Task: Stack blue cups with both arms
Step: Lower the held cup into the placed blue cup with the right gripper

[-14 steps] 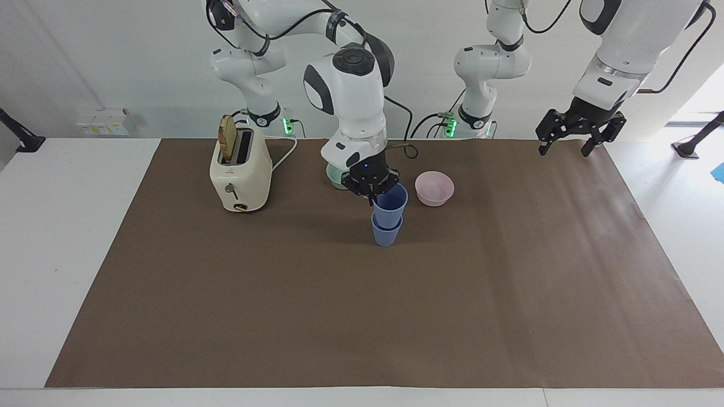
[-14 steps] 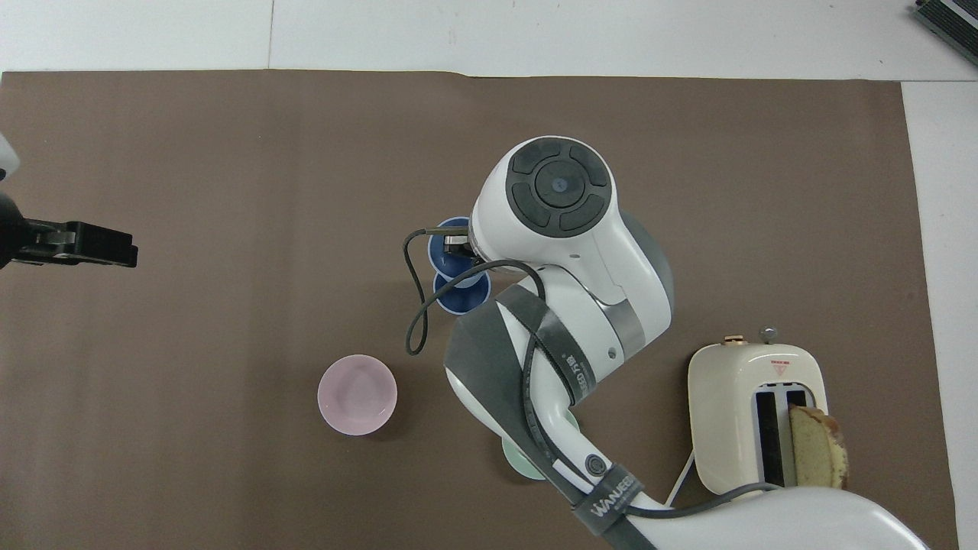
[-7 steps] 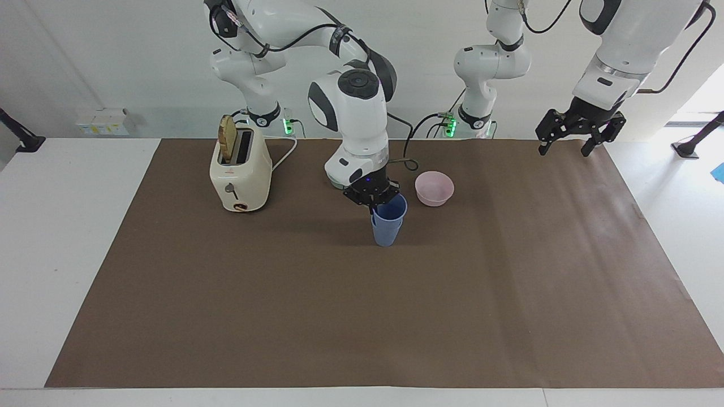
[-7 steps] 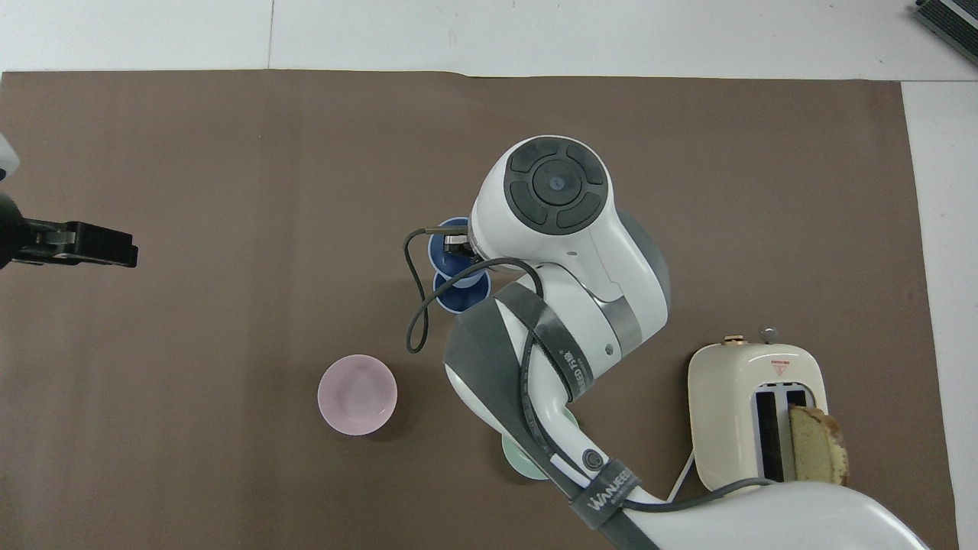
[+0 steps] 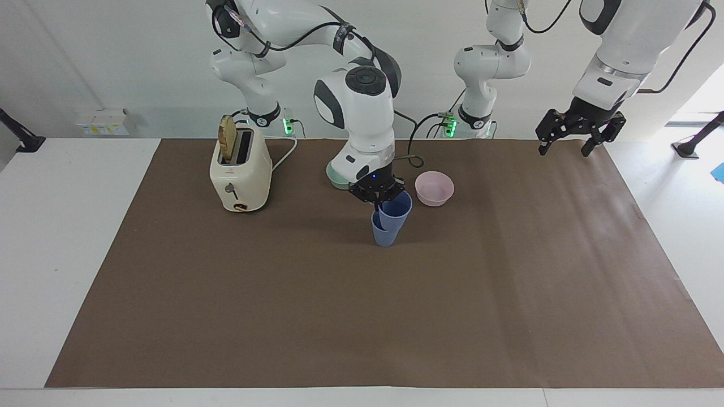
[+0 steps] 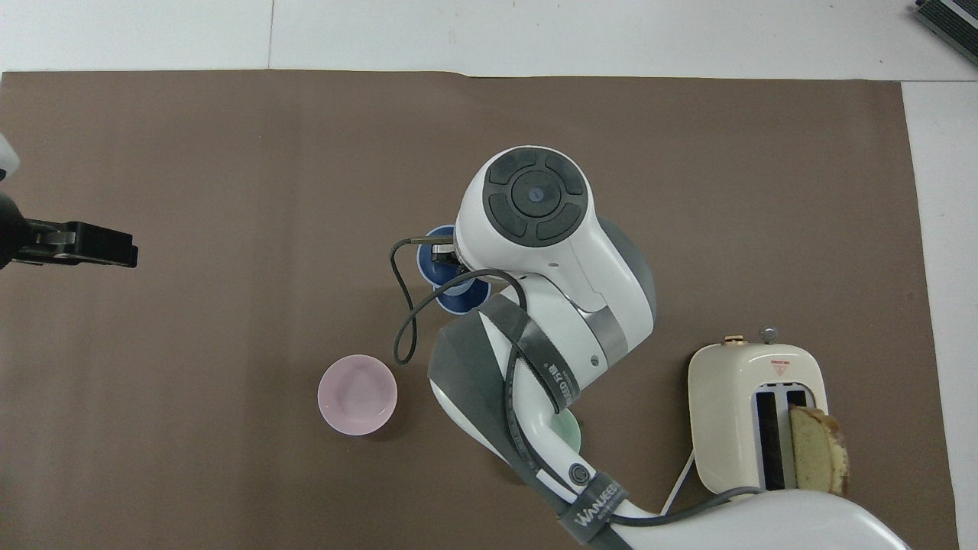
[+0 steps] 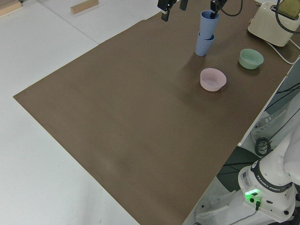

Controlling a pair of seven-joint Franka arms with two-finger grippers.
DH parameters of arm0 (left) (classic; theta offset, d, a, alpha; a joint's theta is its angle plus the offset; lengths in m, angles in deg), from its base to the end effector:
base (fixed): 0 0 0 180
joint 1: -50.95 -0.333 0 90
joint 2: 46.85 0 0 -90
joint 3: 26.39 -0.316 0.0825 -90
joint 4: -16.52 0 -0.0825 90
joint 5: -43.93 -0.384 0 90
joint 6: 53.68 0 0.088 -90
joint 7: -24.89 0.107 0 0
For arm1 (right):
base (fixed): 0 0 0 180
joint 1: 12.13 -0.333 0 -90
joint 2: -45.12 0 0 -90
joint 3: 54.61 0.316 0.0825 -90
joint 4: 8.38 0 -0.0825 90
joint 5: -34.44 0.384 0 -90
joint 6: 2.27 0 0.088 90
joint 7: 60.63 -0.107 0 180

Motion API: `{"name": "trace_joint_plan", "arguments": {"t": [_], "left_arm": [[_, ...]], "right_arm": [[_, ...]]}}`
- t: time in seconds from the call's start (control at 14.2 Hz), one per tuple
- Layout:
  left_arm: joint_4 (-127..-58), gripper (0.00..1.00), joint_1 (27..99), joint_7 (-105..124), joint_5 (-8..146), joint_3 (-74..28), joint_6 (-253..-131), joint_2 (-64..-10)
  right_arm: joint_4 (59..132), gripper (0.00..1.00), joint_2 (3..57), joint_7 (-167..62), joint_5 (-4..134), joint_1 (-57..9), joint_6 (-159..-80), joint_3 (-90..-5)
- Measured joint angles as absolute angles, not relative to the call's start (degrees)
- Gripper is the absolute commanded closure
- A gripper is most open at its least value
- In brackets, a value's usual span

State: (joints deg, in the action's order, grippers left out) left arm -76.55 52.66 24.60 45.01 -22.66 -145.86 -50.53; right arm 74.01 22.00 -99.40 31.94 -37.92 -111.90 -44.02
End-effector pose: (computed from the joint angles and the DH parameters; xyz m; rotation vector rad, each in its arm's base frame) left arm 0.5356 -0.0542 0.6376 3.1205 -0.1399 0.0746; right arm 0.5663 0.3885 0.4714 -3.0683 0.0706 -0.0677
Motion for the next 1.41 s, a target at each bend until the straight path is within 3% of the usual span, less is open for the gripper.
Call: {"name": "trace_joint_plan", "arguments": {"t": [1.41], "left_arm": [[-76.6,0.00,52.7,24.6,45.0,-22.7,-145.9,-50.5]], "right_arm": [[76.9,1.00,20.2,-99.5,31.7,-36.9,-116.1,-44.3]]}}
